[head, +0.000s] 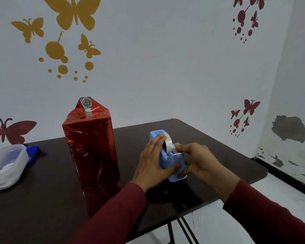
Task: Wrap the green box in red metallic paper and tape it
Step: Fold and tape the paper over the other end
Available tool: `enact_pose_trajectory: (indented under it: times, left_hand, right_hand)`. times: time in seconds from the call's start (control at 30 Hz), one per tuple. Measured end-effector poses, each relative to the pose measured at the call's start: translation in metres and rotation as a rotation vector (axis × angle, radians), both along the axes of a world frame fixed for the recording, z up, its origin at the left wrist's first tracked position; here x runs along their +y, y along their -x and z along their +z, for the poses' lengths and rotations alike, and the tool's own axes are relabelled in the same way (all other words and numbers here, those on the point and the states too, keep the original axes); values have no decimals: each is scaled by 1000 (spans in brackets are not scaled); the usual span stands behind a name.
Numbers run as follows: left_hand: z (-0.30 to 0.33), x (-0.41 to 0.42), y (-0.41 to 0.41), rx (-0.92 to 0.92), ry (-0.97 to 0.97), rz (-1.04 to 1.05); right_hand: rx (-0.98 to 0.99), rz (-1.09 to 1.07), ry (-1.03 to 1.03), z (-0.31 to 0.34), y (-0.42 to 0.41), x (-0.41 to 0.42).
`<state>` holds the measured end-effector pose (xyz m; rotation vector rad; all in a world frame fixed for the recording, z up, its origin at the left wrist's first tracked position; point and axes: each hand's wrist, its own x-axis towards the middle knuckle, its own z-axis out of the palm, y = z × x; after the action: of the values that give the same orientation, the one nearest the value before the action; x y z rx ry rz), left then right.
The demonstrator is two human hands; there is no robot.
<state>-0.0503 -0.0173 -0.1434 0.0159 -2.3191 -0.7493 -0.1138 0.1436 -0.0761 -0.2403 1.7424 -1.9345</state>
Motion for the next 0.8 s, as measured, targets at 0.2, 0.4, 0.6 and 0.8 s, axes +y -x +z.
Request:
enact_pose_trajectory:
  times: [0.2,0.4,0.6,0.8]
  left_hand:
    - [-1,0,1,-19,30,-23]
    - [-3,-2,-2,-45,11,-35]
    - [-2,-3,-1,-47,9,-44]
    - [-1,-1,-3,-63,4,-48]
  right_hand:
    - [1,-1,58,-9,-11,11]
    - [20,24,19,-8,-9,11]
    - [23,46,12,-19,-2,14]
    - [230,85,-143,-17,1,15]
